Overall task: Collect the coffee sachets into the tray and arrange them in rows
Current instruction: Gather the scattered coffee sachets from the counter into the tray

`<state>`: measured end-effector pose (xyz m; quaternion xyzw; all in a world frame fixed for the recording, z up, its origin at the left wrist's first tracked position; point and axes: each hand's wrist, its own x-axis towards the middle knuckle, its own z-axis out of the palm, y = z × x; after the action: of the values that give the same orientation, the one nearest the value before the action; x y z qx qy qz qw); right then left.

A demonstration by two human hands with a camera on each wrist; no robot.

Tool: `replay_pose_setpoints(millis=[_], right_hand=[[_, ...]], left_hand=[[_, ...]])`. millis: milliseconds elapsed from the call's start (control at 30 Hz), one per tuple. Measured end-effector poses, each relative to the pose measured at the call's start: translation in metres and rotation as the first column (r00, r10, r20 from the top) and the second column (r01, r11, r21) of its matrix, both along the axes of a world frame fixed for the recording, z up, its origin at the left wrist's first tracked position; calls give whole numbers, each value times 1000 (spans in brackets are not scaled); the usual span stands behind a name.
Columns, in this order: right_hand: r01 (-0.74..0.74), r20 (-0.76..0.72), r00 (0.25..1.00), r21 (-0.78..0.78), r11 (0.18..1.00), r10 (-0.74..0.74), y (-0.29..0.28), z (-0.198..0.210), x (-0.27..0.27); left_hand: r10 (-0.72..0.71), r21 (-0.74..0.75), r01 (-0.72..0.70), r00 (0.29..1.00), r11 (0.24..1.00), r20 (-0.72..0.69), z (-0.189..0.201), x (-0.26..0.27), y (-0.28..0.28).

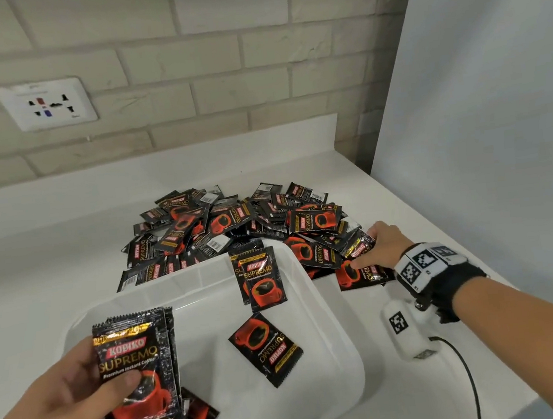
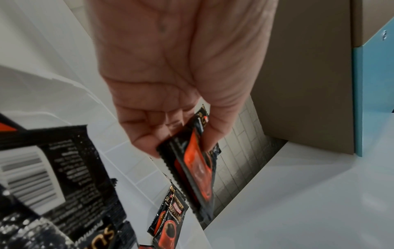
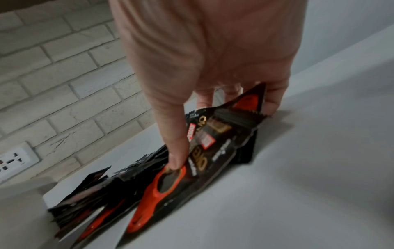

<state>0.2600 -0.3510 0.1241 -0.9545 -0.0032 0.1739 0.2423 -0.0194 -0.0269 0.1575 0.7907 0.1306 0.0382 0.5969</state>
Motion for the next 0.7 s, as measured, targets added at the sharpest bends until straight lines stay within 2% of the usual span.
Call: replay_pose_setpoints(millis=[167, 233, 333, 433, 567, 667, 700], right_hand=[[-28, -17, 999, 34, 999, 28, 11, -2, 0], [-27, -10, 1000, 15, 1000, 27, 10, -2, 2], [-16, -28, 999, 39, 999, 17, 2, 0, 2], [-9, -60, 998, 78, 997, 14, -17, 5, -2], [53, -114, 993, 211, 976, -29, -47, 15, -12], [12, -24, 1000, 261, 965, -6, -59, 33, -30], [-20, 29, 1000, 277, 961, 12, -57, 41, -37]], left_hand=[[7, 2, -7, 999, 1000, -38, 2, -2, 1], [-24, -55, 20, 997, 998, -67, 10, -1, -4], [-7, 9, 7, 999, 1000, -46, 2, -1, -3], [60, -110, -63, 998, 992, -31, -2, 0, 5], [74, 182, -67, 997, 981, -36, -3, -14, 27], [13, 468, 56, 990, 882, -142, -12, -24, 45], [-21, 523, 98, 988, 847, -152, -15, -24, 46]])
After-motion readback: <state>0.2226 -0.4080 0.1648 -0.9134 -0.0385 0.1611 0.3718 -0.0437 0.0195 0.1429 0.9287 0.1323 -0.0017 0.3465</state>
